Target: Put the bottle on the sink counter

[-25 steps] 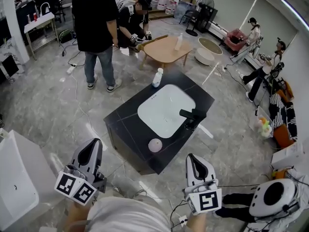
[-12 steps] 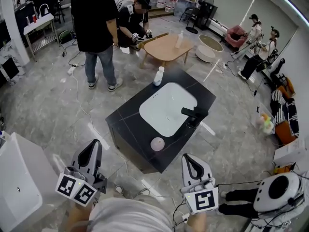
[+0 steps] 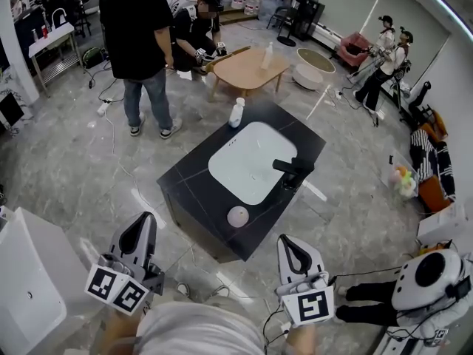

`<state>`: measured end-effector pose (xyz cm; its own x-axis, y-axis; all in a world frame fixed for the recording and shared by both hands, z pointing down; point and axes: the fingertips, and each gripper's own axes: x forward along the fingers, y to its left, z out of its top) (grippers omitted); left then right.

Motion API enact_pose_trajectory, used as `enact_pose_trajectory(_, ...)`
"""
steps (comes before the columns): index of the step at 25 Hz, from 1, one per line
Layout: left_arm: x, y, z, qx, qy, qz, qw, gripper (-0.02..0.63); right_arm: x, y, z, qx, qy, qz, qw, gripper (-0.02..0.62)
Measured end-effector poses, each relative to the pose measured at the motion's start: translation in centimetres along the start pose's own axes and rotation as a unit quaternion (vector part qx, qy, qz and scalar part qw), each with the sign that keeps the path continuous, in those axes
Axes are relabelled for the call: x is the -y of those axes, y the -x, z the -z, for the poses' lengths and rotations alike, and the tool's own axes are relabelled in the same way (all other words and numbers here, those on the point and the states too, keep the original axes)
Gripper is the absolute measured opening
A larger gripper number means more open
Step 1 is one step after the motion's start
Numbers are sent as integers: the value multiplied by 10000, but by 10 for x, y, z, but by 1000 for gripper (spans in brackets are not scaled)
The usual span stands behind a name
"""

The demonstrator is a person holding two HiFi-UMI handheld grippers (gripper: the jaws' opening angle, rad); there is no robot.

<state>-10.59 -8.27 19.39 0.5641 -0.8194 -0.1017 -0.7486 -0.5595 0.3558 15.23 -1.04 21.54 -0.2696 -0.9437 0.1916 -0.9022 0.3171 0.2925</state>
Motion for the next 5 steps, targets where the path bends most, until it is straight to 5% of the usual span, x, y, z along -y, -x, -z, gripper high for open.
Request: enact_pose_trajectory(5, -1, 3, 0, -35, 15, -14, 10000, 14, -1, 2, -1, -33, -32, 1, 10000, 9)
